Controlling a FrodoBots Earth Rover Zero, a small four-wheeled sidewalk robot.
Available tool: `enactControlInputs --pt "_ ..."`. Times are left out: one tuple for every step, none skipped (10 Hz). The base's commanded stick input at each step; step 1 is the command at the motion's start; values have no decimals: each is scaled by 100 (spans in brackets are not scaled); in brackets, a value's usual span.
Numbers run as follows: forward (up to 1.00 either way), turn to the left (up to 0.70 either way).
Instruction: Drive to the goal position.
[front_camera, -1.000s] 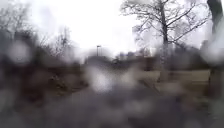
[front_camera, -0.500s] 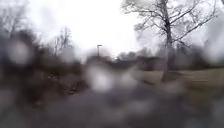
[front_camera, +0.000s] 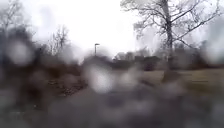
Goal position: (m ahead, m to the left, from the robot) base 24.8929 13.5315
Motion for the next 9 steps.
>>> enactControlInputs --pt "100 0" --pt "100 0" --pt "100 0" --pt "100 0" --pt "100 0" --pt "100 0" --pt "100 0" --pt "100 0" --pt "100 0"
